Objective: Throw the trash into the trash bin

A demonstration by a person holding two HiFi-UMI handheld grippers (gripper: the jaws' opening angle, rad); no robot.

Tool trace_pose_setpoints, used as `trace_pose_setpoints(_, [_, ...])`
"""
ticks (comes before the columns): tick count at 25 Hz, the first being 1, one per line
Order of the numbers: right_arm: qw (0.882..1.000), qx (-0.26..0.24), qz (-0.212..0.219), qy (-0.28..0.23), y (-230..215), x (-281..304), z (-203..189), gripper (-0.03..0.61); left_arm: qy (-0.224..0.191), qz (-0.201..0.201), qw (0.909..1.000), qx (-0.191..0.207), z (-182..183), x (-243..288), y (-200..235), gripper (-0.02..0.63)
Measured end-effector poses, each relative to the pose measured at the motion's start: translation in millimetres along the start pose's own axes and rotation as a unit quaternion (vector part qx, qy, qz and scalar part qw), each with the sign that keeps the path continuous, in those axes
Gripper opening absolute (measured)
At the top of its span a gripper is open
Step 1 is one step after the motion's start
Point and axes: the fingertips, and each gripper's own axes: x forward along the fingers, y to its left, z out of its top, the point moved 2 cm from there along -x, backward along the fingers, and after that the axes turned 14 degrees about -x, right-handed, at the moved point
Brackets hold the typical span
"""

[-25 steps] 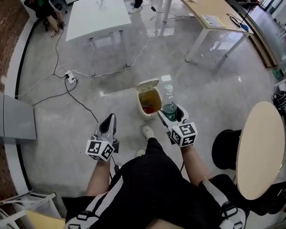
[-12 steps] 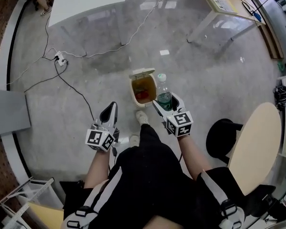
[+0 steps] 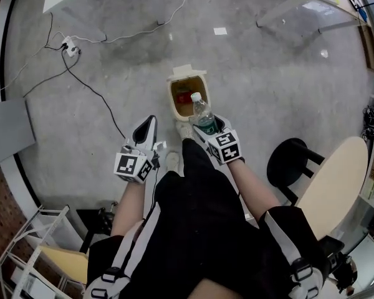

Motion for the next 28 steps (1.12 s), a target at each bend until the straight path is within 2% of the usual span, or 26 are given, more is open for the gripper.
trace_pose_setpoints(3, [0.999, -0.003, 0.023, 0.037, -3, 21, -18, 0.328, 0.004, 0.012, 0.9998, -0.012, -6, 6, 2, 0.003])
trace_pose_setpoints(8, [0.993, -0.016, 0.053, 0.104, -8, 53, -40, 0.329, 0.018, 0.01, 0.9995, -0.023, -17, 8, -9, 0.003])
trace_pose_setpoints(13, [0.977, -0.057, 0.086, 0.185, -19, 98, -69, 0.33, -0.001, 0.037, 0.9992, -0.017, 0, -4, -5, 0.003])
trace_pose_setpoints(15, [0.972, -0.065, 0.079, 0.211, -28, 113, -77, 0.33, -0.001, 0.047, 0.9988, -0.009, 4, -14, -4, 0.003])
trace_pose_setpoints(17, [0.967, -0.051, 0.058, 0.243, -40, 122, -82, 0.33, 0.0, 0.058, 0.9983, -0.002, 4, -21, -2, 0.003])
trace_pose_setpoints(20, [0.966, -0.012, 0.057, 0.253, -44, 144, -78, 0.33, -0.003, 0.082, 0.9966, -0.008, 0, -34, 7, 0.003])
trace_pose_setpoints(23, [0.96, -0.011, 0.051, 0.276, -41, 154, -82, 0.334, -0.005, 0.102, 0.9946, -0.018, -4, -49, 17, 0.003])
trace_pose_setpoints(24, [0.961, -0.019, 0.05, 0.272, -40, 159, -80, 0.353, -0.006, 0.106, 0.9942, -0.02, -4, -51, 20, 0.003])
trace_pose_setpoints(25, [0.964, -0.03, 0.049, 0.26, -41, 164, -75, 0.418, -0.008, 0.108, 0.9939, -0.022, -3, -53, 24, 0.003])
trace_pose_setpoints(26, [0.967, -0.04, 0.048, 0.247, -42, 169, -70, 0.451, -0.011, 0.109, 0.9937, -0.025, 0, -52, 27, 0.003])
trace_pose_setpoints(28, [0.971, -0.042, 0.047, 0.232, -45, 169, -61, 0.446, -0.019, 0.104, 0.9939, -0.031, 5, -48, 31, 0.003])
